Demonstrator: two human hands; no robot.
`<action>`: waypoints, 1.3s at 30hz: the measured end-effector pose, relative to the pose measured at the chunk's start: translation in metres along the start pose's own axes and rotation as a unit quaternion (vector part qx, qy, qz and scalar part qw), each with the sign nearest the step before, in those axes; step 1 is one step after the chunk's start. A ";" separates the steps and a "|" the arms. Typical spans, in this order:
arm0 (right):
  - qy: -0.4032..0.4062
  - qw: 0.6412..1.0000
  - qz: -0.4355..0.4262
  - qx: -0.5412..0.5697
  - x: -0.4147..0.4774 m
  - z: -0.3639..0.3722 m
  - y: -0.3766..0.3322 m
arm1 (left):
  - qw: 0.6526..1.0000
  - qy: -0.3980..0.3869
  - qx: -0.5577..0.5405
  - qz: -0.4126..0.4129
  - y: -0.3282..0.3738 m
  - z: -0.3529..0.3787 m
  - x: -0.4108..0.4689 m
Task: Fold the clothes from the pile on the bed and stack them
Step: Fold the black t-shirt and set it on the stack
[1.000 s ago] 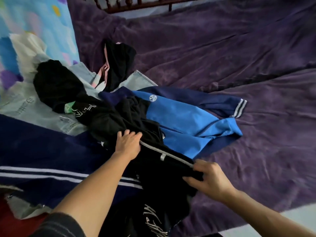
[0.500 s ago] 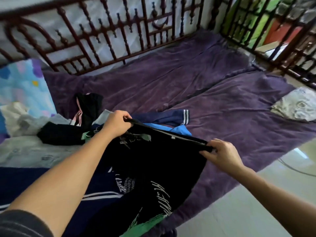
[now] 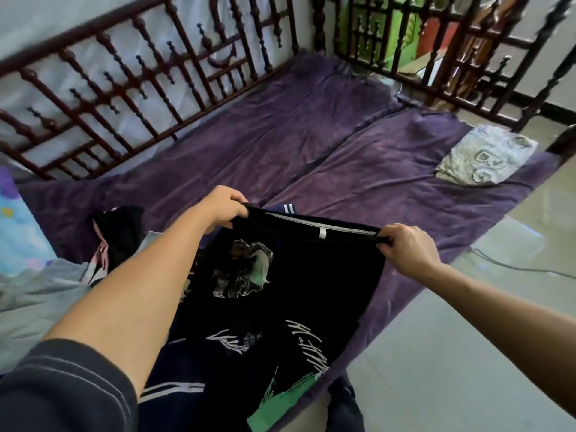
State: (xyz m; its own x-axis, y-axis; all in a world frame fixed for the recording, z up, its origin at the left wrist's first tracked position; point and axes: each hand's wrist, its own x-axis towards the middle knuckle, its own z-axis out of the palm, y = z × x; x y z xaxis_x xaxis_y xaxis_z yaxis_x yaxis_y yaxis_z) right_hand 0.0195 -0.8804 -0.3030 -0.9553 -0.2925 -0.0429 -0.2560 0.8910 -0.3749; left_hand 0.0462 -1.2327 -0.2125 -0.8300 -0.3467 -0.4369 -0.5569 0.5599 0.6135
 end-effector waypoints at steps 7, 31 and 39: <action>-0.021 0.996 0.088 -0.001 0.075 -0.020 0.082 | 0.997 -0.023 -0.032 0.063 0.084 0.058 0.112; -0.164 0.969 0.184 -0.020 0.417 0.010 0.397 | 0.959 0.067 0.247 0.121 0.334 0.312 0.489; -0.218 0.955 0.161 -0.120 0.456 0.026 0.416 | 0.984 0.033 0.135 0.116 0.302 0.337 0.519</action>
State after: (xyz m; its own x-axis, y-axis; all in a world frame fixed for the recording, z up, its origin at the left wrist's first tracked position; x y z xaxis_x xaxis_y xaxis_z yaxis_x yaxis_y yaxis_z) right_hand -0.5187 -0.6523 -0.5030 -0.8510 -0.0600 -0.5217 -0.0358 0.9978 -0.0563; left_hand -0.5424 -0.9896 -0.4756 -0.9390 -0.2294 -0.2563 -0.3310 0.8057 0.4912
